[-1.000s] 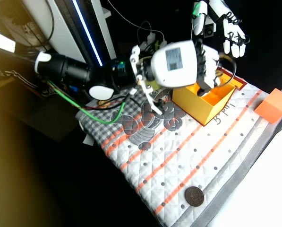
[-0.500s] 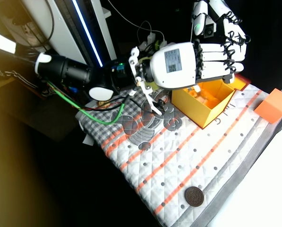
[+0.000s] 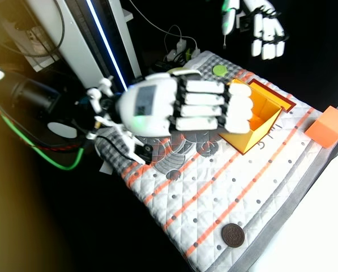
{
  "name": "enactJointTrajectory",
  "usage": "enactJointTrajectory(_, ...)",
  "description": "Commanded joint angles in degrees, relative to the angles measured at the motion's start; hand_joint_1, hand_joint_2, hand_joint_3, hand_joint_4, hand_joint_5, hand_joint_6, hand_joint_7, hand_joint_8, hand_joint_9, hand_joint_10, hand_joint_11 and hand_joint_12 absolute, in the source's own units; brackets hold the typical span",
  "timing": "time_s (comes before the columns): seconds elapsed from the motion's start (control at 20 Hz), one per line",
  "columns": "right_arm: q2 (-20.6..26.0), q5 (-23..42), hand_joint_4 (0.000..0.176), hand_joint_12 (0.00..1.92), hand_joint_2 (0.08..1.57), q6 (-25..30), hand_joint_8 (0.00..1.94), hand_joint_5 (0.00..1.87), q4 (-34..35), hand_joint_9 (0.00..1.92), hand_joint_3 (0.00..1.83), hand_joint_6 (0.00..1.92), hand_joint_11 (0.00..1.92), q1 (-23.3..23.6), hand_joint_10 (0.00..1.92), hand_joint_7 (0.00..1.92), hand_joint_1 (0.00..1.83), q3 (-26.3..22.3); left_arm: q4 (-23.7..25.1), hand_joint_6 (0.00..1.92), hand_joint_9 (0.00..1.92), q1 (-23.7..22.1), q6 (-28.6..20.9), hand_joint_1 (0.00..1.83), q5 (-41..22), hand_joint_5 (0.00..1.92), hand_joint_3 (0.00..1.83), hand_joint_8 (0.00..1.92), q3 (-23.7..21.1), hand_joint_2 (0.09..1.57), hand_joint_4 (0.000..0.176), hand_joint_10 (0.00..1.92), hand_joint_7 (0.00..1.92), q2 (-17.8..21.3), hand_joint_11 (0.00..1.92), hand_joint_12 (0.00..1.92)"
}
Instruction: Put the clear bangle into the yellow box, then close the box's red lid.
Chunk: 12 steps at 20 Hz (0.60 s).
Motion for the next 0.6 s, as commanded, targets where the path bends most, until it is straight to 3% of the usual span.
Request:
enactJointTrajectory(0.0, 0.57, 7.56, 0.030, 0.38, 1.13, 0.35, 0.00, 0.26, 2.51, 0.16, 0.00, 0.00, 0.00, -0.10, 0.00, 0.25, 0.16, 0.27, 0.19, 0.00, 0.42, -0.24, -0.41, 0.09, -5.36, 0.33, 0.00, 0.00, -0.04, 1.27, 0.176, 0.01, 0.45, 0.26, 0.00, 0.75)
enactJointTrajectory(0.1, 0.24, 7.59, 0.041, 0.32, 1.16, 0.35, 0.00, 0.27, 3.36, 0.17, 0.00, 0.00, 0.00, -0.67, 0.00, 0.25, 0.17, 0.45, 0.65, 0.00, 0.40, -0.18, -0.40, 0.07, -4.70, 0.31, 0.00, 0.00, 0.09, 1.28, 0.176, 0.00, 0.42, -0.56, 0.00, 0.67)
enactJointTrajectory(0.25, 0.06, 7.59, 0.039, 0.32, 1.21, 0.35, 0.00, 0.27, 4.25, 0.17, 0.01, 0.00, 0.00, -1.83, 0.00, 0.26, 0.13, 0.38, 0.77, 0.00, 0.45, -0.38, -0.48, 0.08, -3.70, 0.34, 0.00, 0.00, 1.28, 1.28, 0.176, 0.00, 0.44, -2.96, 0.00, 0.83)
enactJointTrajectory(0.35, 0.36, 7.59, 0.038, 0.37, 1.23, 0.41, 0.00, 0.27, 4.58, 0.19, 0.00, 0.00, 0.00, -2.25, 0.00, 0.28, 0.14, 0.24, 1.28, 0.00, 0.44, -0.44, -1.11, 0.09, -3.58, 0.31, 0.00, 0.00, 0.81, 1.29, 0.158, 0.00, 0.42, -3.56, 0.00, 0.77)
enactJointTrajectory(0.45, 0.41, 7.59, 0.040, 0.39, 1.23, 0.41, 0.00, 0.26, 4.74, 0.19, 0.00, 0.00, 0.00, -2.45, 0.00, 0.28, 0.13, 0.21, 1.76, 0.00, 0.42, -0.43, -1.31, 0.08, -3.03, 0.32, 0.00, 0.00, 0.77, 1.29, 0.155, 0.00, 0.40, -3.79, 0.00, 0.75)
enactJointTrajectory(0.55, 0.40, 7.59, 0.059, 0.41, 1.23, 0.42, 0.01, 0.28, 5.17, 0.20, 0.00, 0.00, 0.00, -2.71, 0.00, 0.31, 0.13, 0.09, 1.55, 0.00, 0.41, -0.68, -1.37, 0.07, -2.54, 0.33, 0.00, 0.00, 2.13, 1.30, 0.144, 0.00, 0.39, -5.51, 0.00, 0.75)
